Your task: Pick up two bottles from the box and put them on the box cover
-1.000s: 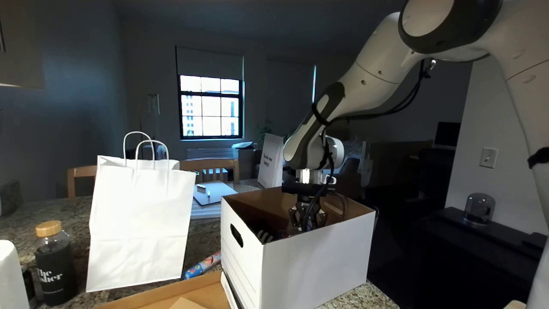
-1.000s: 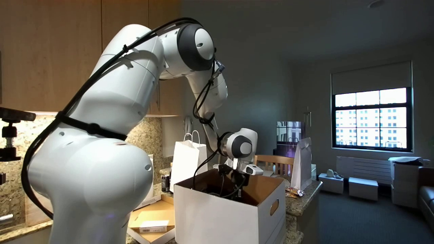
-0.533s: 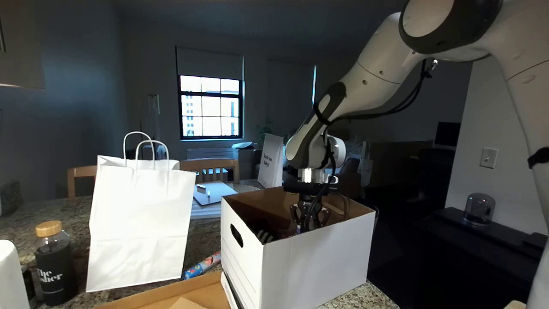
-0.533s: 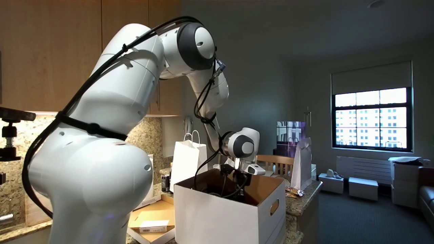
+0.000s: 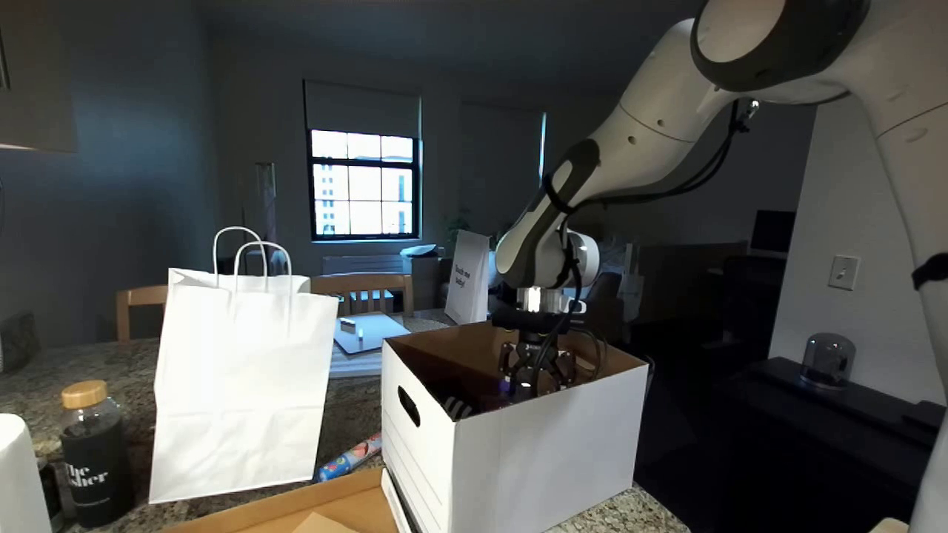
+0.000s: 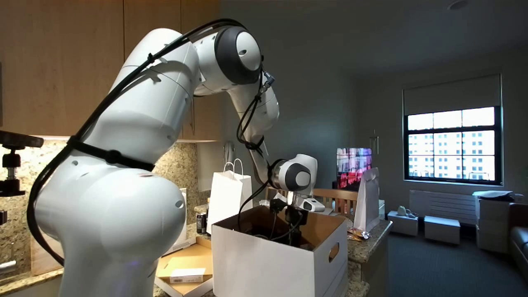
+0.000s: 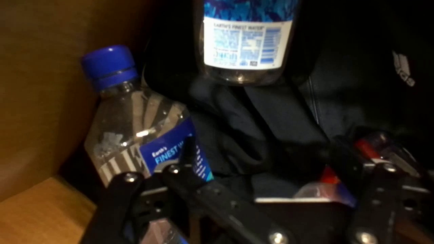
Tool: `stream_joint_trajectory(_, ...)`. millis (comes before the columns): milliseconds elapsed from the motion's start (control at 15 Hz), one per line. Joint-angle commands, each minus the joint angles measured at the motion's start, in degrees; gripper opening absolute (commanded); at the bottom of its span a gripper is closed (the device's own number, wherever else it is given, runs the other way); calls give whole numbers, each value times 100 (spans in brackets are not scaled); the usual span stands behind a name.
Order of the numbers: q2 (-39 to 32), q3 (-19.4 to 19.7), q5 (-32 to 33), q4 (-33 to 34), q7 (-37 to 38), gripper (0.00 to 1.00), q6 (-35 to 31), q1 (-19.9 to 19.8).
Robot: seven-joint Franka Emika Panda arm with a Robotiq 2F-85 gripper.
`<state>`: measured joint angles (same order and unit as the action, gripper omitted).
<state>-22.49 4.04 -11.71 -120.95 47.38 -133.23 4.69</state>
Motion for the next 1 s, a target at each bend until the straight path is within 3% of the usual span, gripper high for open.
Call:
stream_joint_trajectory(0,221,125,-26,-197,151,100,-33,-127)
stream_joint_trajectory(333,386,353,107,-311,389,100,-46,-160)
stream_joint_trajectory(933,344,538,293,46,426,100,7,-264)
